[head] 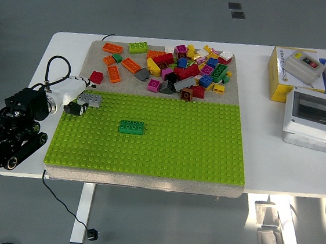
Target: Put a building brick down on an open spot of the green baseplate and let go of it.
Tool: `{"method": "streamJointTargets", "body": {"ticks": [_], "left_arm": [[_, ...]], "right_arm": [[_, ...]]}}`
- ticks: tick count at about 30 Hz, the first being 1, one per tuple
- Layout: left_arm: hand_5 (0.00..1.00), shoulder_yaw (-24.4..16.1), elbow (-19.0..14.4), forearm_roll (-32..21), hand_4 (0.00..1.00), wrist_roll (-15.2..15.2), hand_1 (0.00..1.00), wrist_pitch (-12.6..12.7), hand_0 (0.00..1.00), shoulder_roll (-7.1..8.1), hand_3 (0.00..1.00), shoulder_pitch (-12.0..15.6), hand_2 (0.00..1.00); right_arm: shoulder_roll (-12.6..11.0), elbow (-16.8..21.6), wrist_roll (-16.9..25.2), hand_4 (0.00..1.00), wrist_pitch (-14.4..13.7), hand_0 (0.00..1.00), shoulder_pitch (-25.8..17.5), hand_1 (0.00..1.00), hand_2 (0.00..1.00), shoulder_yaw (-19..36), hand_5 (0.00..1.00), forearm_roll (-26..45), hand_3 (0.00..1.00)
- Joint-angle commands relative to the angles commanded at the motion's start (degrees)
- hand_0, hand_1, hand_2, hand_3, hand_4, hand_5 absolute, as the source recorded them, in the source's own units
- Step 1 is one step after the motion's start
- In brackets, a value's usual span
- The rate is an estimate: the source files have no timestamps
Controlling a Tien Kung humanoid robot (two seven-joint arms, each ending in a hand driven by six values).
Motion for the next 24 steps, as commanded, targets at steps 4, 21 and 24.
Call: {"method": "streamJointTargets", "body": {"ticks": [4,21,24], "left_arm": [[0.159,0.3,0.7,-0.3,0.571,0.0,0.998,-0.1,0.998,-0.13,0.847,0.0,0.998],[0.144,0.9,1.9,-1.2,0.552,0.0,0.998,-0.1,0.998,-0.45,0.84,-0.5,0.998],[0.144,1.0,2.0,-1.3,0.552,0.0,0.998,-0.1,0.998,-0.57,0.84,-0.7,0.998]], "right_arm": [[0.0,0.0,0.0,0.497,0.0,0.682,0.0,0.629,0.606,-0.1,0.998,0.1,0.684],[-0.1,0.0,0.1,0.498,0.0,0.682,0.1,0.628,0.606,0.3,0.998,-0.2,0.683],[-0.1,0.0,0.1,0.498,0.0,0.682,0.1,0.628,0.606,0.3,0.998,-0.2,0.683]]}}
